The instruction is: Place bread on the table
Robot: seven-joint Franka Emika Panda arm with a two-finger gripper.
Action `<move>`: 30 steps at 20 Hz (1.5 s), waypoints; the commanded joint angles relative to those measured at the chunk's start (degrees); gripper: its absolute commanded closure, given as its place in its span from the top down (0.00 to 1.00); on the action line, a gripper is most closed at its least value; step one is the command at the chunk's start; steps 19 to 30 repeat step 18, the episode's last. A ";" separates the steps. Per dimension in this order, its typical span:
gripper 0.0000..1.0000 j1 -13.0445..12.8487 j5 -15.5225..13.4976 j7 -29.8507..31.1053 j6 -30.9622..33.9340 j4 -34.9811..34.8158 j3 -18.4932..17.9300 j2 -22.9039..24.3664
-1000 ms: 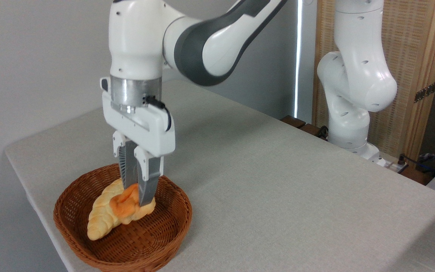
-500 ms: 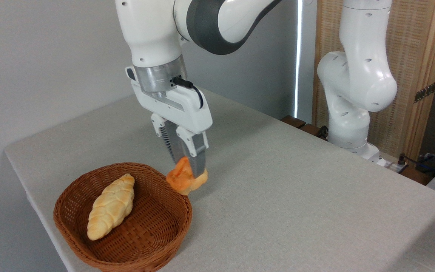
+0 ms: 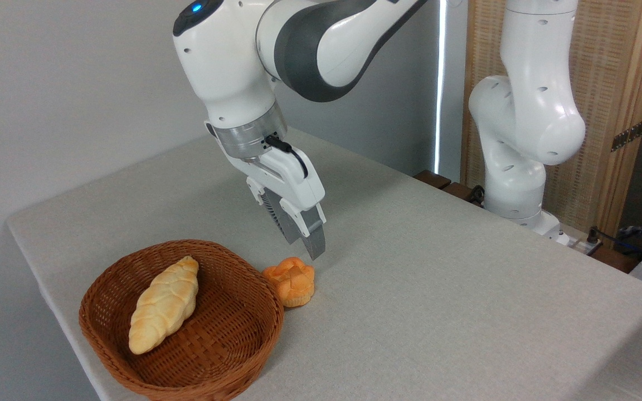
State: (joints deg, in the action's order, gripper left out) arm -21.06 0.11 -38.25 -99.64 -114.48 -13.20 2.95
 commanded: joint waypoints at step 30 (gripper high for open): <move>1.00 0.14 -0.19 -1.04 -15.48 2.25 -1.13 -0.14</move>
